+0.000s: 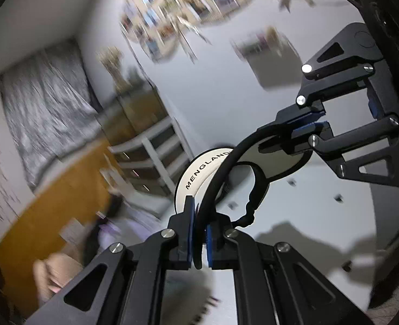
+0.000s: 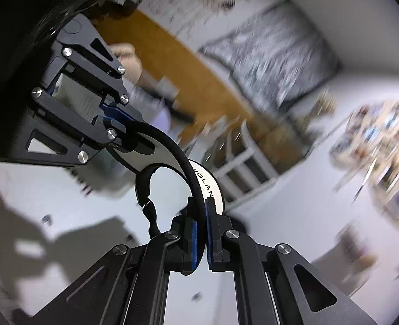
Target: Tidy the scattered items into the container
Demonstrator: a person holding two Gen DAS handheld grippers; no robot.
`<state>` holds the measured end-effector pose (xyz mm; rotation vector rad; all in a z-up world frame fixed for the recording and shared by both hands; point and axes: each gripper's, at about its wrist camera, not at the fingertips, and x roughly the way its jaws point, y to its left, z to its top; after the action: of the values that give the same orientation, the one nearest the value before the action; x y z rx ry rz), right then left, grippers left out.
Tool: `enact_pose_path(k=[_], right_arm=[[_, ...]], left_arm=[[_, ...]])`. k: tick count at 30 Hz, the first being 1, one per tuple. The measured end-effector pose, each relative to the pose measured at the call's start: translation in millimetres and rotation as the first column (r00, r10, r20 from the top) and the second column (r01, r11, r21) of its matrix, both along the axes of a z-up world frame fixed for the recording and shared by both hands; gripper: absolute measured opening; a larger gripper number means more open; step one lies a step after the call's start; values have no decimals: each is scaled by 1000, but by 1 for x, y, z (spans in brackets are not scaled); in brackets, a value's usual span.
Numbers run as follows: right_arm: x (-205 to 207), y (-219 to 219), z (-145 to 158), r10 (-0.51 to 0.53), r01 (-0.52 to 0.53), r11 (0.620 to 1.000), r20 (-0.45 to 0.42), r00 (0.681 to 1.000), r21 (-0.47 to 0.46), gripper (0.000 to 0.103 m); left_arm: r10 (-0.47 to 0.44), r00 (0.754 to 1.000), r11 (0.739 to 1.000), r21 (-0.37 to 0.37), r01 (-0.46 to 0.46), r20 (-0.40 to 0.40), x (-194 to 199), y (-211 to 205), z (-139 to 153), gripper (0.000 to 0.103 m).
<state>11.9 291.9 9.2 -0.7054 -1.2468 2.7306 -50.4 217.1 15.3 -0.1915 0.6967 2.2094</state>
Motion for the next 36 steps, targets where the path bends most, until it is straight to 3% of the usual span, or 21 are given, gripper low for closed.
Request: enact_pose_path(k=[5, 8, 16, 26, 30, 36], right_arm=[[-4, -27, 58, 99, -84, 991, -156, 983, 100, 6], [-13, -47, 86, 170, -138, 979, -230, 958, 148, 6], [-75, -109, 127, 371, -313, 923, -299, 879, 224, 6], [-168, -180, 130, 582, -518, 812, -296, 757, 270, 6], [-200, -198, 117, 647, -589, 762, -270, 714, 268, 6], [-245, -221, 89, 716, -665, 697, -223, 661, 267, 6]], left_arm=[[49, 985, 996, 85, -35, -168, -1, -37, 60, 7], [112, 968, 990, 107, -90, -222, -16, -64, 80, 7], [278, 902, 959, 156, -238, -331, -54, -139, 124, 7], [475, 810, 880, 170, -444, -345, -119, -221, 115, 7], [530, 781, 847, 163, -506, -329, -139, -238, 97, 7], [590, 760, 806, 141, -575, -275, -174, -250, 71, 7]])
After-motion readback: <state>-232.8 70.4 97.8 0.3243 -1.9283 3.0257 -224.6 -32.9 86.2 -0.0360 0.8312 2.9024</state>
